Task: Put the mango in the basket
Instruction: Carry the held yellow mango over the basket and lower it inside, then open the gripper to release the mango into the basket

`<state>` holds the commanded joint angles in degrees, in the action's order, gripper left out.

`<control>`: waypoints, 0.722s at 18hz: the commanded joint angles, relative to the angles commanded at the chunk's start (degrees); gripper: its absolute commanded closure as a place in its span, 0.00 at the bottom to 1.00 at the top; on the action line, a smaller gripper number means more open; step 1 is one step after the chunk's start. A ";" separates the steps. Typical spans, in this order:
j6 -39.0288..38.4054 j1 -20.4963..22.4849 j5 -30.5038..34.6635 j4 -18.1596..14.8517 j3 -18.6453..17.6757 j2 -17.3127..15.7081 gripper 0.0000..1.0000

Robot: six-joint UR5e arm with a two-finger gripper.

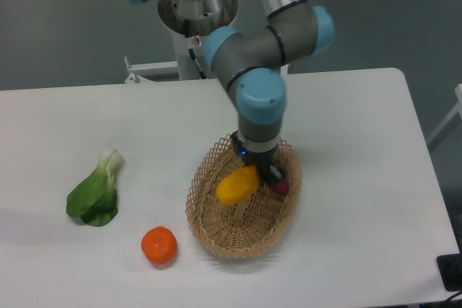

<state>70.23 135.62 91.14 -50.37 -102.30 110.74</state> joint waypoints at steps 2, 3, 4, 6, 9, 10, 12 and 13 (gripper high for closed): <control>0.08 -0.27 -0.26 0.18 0.09 0.18 0.49; 0.26 -0.36 -0.44 0.10 0.00 0.18 0.42; 0.26 -0.36 -0.61 0.10 -0.18 0.18 0.32; 0.09 -0.36 -0.70 0.10 -0.44 0.18 0.01; -0.09 -0.62 -0.70 0.01 -0.27 0.18 0.00; -0.18 -0.62 -0.70 0.01 -0.09 0.18 0.00; -0.18 -0.62 -0.62 -0.17 0.70 0.09 0.00; 0.00 -0.18 -0.70 -0.25 1.22 0.09 0.00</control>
<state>70.22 135.44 90.44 -50.62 -101.08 110.83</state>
